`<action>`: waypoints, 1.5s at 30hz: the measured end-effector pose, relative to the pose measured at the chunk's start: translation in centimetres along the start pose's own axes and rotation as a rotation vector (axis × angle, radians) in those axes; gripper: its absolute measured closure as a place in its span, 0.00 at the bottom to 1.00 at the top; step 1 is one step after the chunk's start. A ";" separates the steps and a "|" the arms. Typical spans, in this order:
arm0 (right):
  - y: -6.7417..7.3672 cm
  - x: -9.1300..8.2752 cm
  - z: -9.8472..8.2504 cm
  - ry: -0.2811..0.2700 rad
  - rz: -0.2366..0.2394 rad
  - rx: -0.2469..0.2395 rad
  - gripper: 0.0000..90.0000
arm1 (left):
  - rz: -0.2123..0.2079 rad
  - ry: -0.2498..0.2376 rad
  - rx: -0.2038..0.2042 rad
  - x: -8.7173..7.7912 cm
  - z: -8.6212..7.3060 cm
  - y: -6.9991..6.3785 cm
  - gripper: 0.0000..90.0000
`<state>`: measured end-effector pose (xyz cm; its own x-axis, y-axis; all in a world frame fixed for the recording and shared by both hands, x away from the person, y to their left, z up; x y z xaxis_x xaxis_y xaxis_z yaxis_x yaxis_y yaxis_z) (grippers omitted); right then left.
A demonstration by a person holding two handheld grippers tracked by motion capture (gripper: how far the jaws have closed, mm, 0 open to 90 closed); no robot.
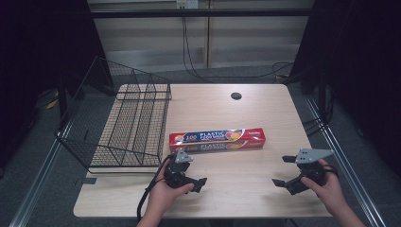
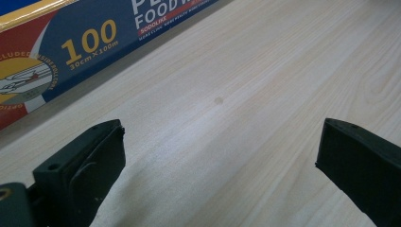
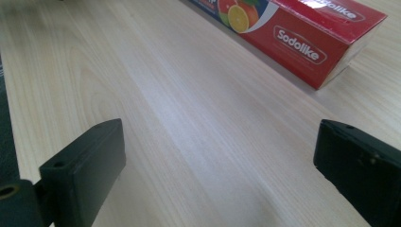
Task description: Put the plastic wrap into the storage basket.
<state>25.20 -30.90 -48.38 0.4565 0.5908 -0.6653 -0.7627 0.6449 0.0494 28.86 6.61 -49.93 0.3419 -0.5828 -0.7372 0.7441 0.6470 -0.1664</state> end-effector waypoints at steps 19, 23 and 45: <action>-0.5 -0.2 -0.3 -0.011 -0.031 0.019 0.03 | -0.100 0.007 -0.010 0.1 2.2 -0.8 0.00; -0.6 -0.1 -0.4 -0.012 -0.022 0.033 0.03 | -0.112 -0.002 -0.012 0.1 2.9 -0.7 0.00; -0.7 0.1 -0.6 -0.006 -0.022 0.026 0.03 | -0.138 0.004 0.000 1.2 8.9 0.7 0.03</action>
<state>25.51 -31.55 -48.88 0.4760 0.5792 -0.6618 -0.7404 0.6701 0.0539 34.88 2.01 -45.07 0.2335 -0.6643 -0.7100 0.7840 0.5605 -0.2666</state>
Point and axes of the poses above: each handheld gripper's, and its own axes: x roughly forward along the jaws, z roughly out of its top, y roughly to its left, the point moved 3 cm from there along x, roughly forward along the jaws, and after that the axes turned 2 degrees about y, right-handed, at the moved point
